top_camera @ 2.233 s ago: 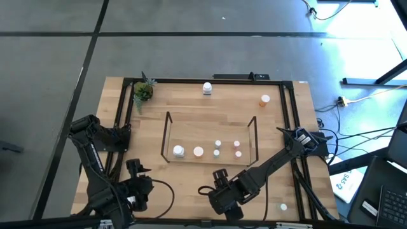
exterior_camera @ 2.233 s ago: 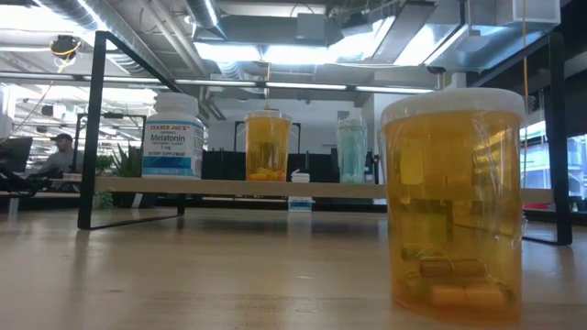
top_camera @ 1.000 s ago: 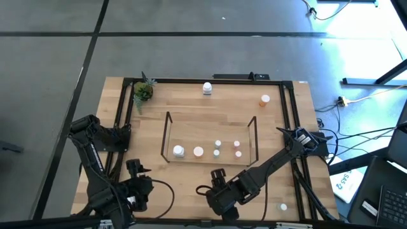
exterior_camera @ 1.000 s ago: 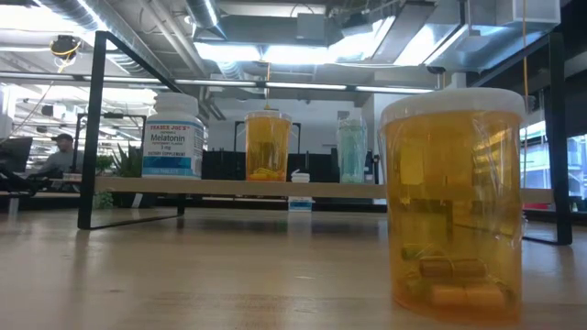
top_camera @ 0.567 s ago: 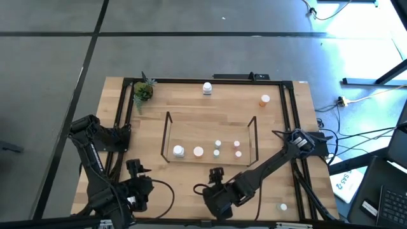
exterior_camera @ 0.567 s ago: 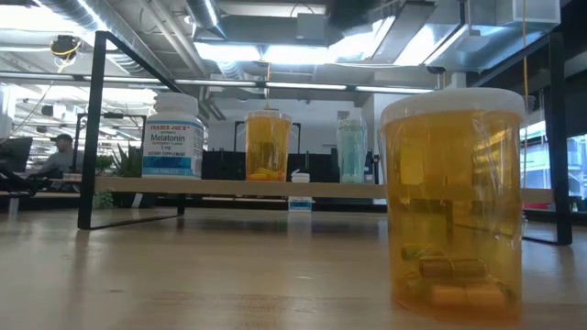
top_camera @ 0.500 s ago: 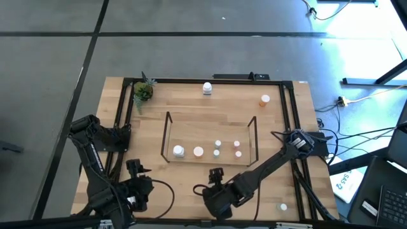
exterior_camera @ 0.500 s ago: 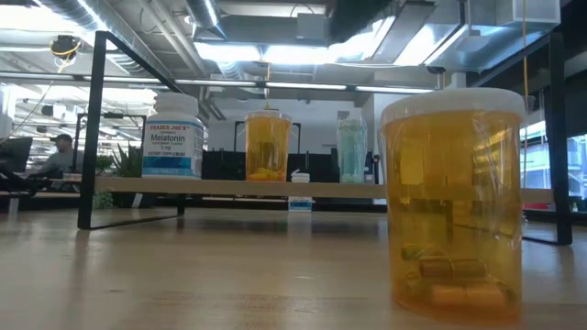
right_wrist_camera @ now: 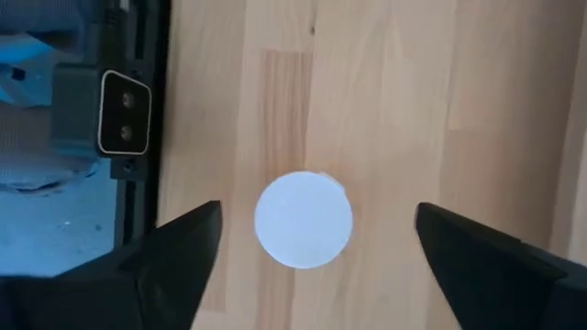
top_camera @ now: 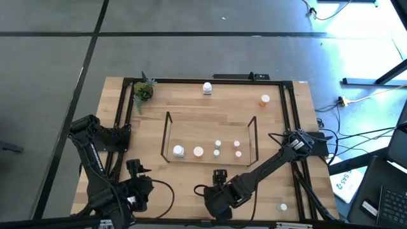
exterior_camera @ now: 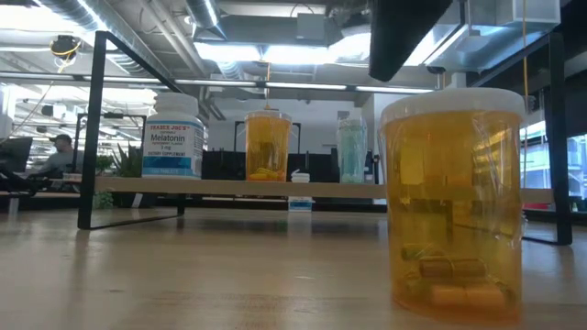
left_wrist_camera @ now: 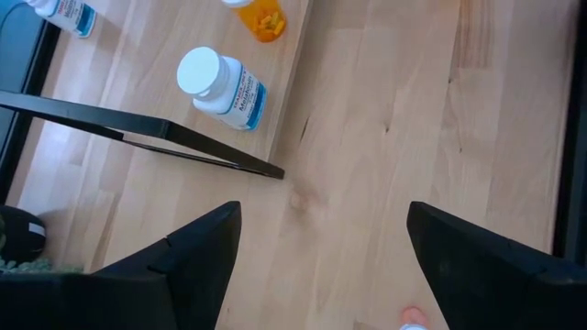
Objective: Pick and place medicine bottles onto shelf by color
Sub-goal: Put the bottom orange pill bottle on the shelf aligned with the other orange pill bottle
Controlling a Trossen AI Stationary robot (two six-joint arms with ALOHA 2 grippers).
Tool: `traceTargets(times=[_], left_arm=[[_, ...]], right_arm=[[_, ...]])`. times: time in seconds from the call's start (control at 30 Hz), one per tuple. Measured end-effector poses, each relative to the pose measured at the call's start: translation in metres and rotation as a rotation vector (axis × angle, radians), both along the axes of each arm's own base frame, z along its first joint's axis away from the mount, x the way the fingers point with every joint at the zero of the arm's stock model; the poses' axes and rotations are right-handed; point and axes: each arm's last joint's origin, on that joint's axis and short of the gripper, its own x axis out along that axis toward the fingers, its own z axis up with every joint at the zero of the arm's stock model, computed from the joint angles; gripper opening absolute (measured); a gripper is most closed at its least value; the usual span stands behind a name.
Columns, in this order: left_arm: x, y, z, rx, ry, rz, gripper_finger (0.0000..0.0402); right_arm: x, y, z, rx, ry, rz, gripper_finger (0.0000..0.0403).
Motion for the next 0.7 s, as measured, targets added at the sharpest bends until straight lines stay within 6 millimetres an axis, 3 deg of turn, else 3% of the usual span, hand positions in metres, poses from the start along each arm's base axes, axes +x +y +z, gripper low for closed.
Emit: traceTargets(times=[0.7], left_arm=[[0.000, 0.000, 0.000, -0.001, 0.000, 0.000, 0.0306]], right_arm=[[0.005, 0.003, -0.030, -0.023, 0.078, -0.035, 0.0363]])
